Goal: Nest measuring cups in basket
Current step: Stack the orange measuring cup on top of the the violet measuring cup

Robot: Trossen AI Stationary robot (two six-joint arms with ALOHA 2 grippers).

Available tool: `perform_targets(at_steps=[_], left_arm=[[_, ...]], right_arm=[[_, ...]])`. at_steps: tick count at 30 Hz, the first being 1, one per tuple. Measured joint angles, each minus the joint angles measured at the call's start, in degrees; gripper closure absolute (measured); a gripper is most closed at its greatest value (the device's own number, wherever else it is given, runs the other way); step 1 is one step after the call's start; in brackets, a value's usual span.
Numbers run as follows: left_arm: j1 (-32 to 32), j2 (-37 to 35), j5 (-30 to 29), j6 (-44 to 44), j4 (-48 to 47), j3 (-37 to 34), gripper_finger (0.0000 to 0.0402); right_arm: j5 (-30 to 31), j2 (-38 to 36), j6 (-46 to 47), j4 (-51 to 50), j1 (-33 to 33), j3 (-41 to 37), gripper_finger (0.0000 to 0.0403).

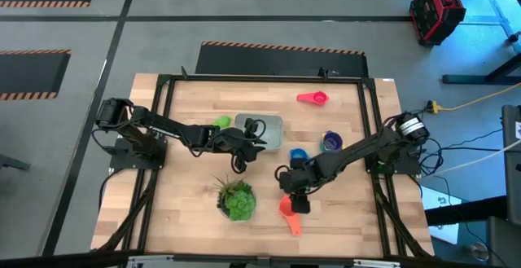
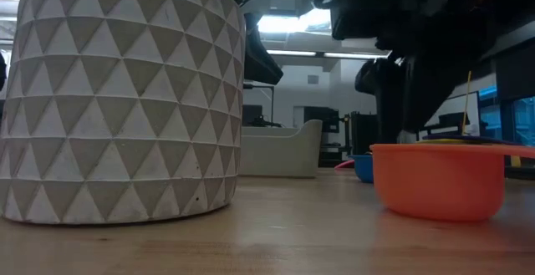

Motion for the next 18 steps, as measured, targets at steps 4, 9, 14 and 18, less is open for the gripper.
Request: perform_targets(at_steps=[4,9,14,18], left_arm=[[0.0,0.0,0.0,0.0,0.0,0.0,0.0319],[0.0,0.0,0.0,0.0,0.0,0.0,0.0319],[0.0,0.0,0.0,0.0,0.0,0.0,0.0319],[0.0,0.0,0.0,0.0,0.0,0.0,0.0319]], right_arm=[[-1.1,2.2,2.2,0.1,0.0,0.0,0.0175],[-1.2,3.6,2.3,0.7,0.0,0.0,0.0175],[-1.3,3.8,2.3,0.8,0.0,0.0,0.0199],[-1.7,3.8,2.3,1.0,0.0,0.0,0.0239]])
